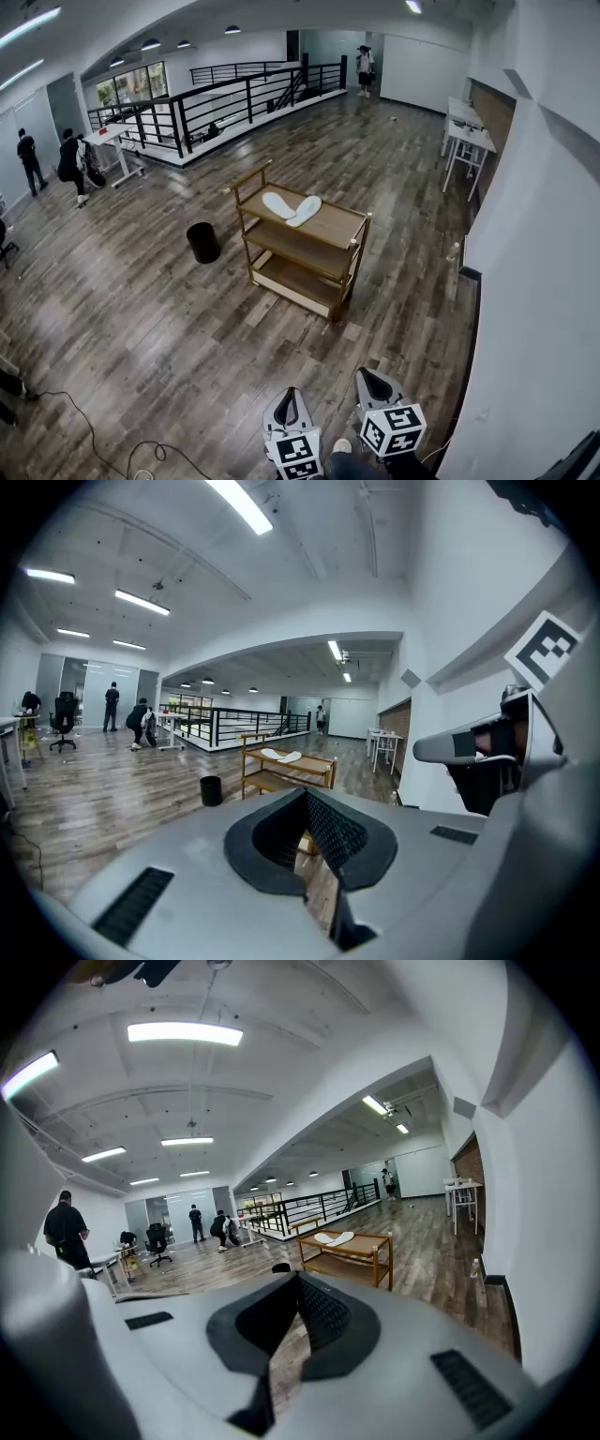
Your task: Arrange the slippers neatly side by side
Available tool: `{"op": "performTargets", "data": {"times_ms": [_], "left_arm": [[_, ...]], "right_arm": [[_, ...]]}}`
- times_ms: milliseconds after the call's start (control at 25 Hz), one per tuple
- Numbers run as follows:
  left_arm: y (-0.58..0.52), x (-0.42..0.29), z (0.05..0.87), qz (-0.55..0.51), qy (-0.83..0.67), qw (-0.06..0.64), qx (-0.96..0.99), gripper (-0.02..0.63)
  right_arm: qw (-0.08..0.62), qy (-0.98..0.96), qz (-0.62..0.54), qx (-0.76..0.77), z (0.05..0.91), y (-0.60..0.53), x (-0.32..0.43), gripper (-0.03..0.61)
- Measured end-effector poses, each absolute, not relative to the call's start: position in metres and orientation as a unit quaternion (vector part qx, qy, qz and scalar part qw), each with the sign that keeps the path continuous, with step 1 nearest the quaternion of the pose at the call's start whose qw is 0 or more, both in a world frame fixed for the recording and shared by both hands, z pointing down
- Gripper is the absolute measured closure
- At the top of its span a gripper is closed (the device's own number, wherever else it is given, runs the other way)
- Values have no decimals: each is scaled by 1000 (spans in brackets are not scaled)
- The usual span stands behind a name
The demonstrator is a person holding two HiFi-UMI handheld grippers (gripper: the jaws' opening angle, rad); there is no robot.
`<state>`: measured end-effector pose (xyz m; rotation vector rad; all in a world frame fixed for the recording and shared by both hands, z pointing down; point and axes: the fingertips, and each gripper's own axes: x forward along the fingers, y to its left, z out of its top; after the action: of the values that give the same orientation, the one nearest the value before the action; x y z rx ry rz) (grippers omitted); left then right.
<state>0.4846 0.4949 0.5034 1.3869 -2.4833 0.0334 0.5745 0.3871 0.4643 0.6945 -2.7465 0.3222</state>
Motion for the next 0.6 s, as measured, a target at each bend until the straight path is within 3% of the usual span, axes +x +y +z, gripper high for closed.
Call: {"op": "performTargets", "data": {"times_ms": [600], "left_arm": [[411,422,488,29,-884,125,449,612]], "right_arm": [[147,-965,106,191,468,300,501,580]]}}
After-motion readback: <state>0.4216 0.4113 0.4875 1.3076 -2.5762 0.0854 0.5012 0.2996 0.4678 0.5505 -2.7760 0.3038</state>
